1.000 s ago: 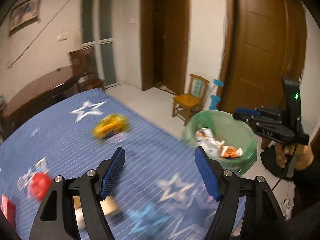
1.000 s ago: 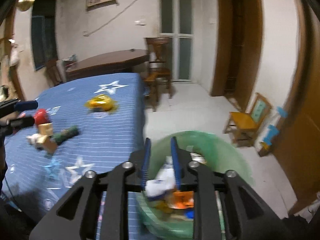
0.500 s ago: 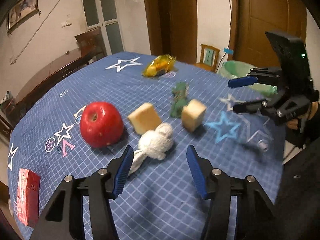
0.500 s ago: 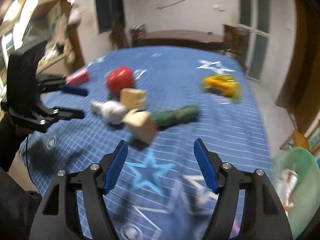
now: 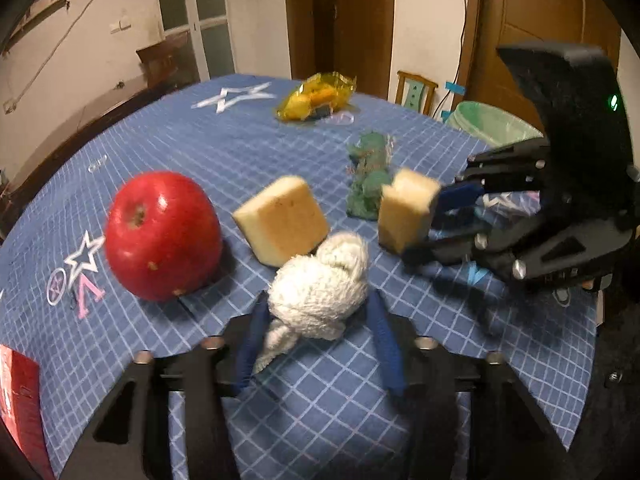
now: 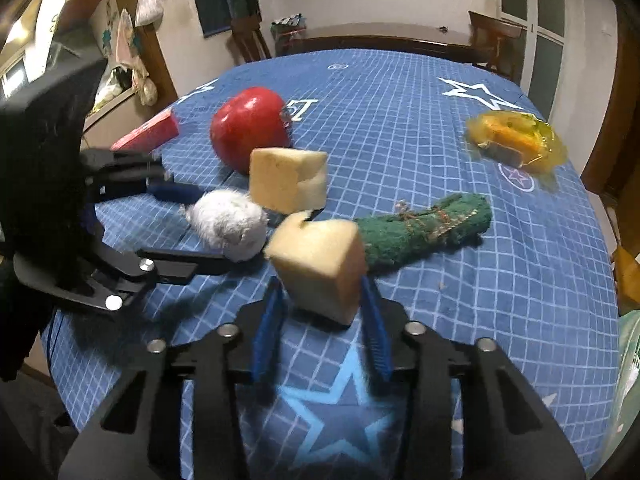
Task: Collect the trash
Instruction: 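Grasp the white towel with the left tool while the right tool grasps a sponge block, then carry the white towel and sponge block over the green bin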
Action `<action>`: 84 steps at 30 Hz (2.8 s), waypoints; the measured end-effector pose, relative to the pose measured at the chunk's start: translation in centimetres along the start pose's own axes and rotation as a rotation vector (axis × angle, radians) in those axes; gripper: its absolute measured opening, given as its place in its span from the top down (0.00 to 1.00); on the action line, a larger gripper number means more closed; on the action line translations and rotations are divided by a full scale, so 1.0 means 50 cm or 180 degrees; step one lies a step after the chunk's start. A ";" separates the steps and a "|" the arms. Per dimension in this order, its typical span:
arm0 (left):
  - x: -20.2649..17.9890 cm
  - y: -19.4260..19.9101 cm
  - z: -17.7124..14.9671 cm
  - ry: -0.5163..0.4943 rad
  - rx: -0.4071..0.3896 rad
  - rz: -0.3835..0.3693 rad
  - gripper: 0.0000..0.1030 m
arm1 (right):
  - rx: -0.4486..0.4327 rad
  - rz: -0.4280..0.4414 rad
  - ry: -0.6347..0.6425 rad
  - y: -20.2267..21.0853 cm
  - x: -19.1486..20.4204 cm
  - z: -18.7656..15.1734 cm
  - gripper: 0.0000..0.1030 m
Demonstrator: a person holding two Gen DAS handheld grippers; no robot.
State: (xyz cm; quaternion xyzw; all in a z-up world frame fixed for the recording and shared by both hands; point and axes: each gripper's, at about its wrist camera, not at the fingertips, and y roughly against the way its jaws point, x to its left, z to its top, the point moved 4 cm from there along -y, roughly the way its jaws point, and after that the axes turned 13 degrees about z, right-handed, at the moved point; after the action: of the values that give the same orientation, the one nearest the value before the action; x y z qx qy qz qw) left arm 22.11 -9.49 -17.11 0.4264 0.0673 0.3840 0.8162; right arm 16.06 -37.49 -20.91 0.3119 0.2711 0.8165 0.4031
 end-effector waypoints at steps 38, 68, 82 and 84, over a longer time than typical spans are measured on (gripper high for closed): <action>-0.140 0.201 0.151 0.0367 -0.0380 0.1434 0.63 | -0.0921 -0.0356 -0.0011 0.329 -0.003 -0.055 0.72; -0.537 0.058 0.484 -0.0600 -0.0722 0.0826 0.63 | -0.0967 -0.1563 -0.0724 0.585 -0.292 -0.165 0.72; -0.632 -0.053 0.518 -0.0564 -0.0373 -0.0251 0.63 | -0.0680 -0.1936 -0.0997 0.621 -0.364 -0.250 0.72; -0.629 -0.058 0.519 -0.0538 -0.0339 -0.0333 0.63 | -0.0660 -0.1949 -0.1016 0.625 -0.370 -0.255 0.72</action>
State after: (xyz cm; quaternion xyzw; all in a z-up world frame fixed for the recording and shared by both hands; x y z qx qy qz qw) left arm 13.22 -48.71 -9.86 0.4092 -0.0002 0.3066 0.8594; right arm 0.38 -71.72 -12.99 0.2973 0.2012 0.6220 0.6959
